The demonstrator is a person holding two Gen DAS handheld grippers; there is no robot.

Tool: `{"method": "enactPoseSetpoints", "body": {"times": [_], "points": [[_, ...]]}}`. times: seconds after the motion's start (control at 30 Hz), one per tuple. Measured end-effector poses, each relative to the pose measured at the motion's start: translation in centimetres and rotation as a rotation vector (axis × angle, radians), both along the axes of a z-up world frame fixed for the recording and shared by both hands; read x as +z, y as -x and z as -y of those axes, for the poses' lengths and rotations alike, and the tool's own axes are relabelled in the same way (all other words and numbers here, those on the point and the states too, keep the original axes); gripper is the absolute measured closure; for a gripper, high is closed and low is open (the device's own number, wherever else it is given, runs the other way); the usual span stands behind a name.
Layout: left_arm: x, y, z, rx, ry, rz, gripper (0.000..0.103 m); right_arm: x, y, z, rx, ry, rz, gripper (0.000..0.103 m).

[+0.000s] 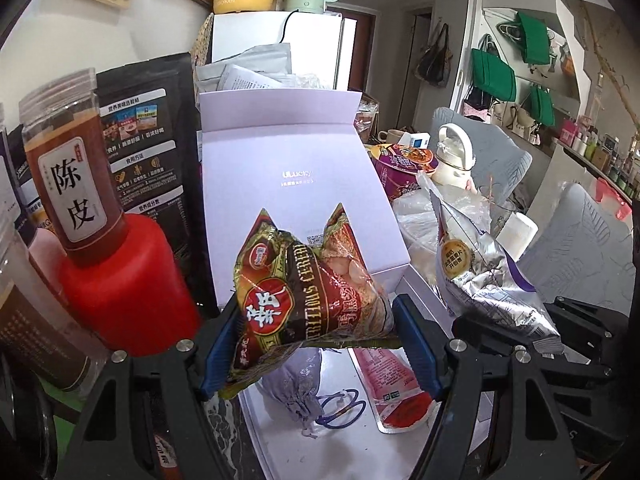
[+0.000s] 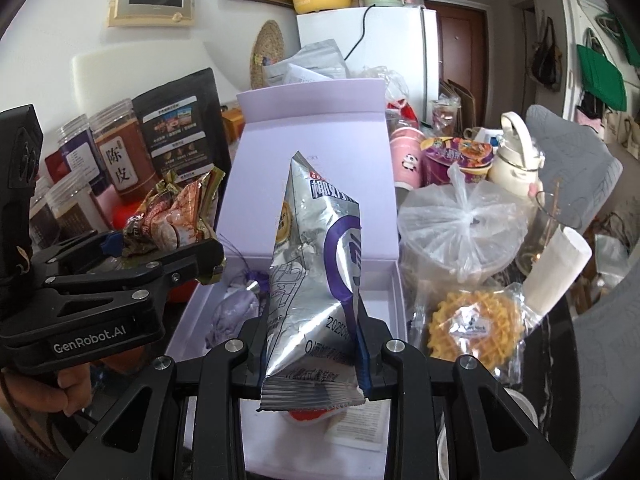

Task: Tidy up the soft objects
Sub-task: 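Carry the red bag left while the right tool carries the silver bag into the box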

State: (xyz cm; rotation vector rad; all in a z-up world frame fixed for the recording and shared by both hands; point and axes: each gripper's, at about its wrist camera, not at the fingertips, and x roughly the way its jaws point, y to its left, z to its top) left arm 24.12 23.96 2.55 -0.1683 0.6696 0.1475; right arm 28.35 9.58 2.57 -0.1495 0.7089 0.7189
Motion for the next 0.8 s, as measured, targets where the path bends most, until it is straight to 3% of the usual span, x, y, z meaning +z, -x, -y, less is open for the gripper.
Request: {"method": "enactPoseSetpoints", "body": {"times": [0.3,0.8], "points": [[-1.9,-1.6,-0.3,-0.007,-0.002,-0.034,0.03,-2.1,-1.1,-1.0,-0.003,0.041,-0.048,0.072],[-6.1,-4.1,-0.5,-0.027,0.016,-0.17,0.03,-5.5,-2.7,-2.0,-0.019,0.114,-0.106,0.072]]}}
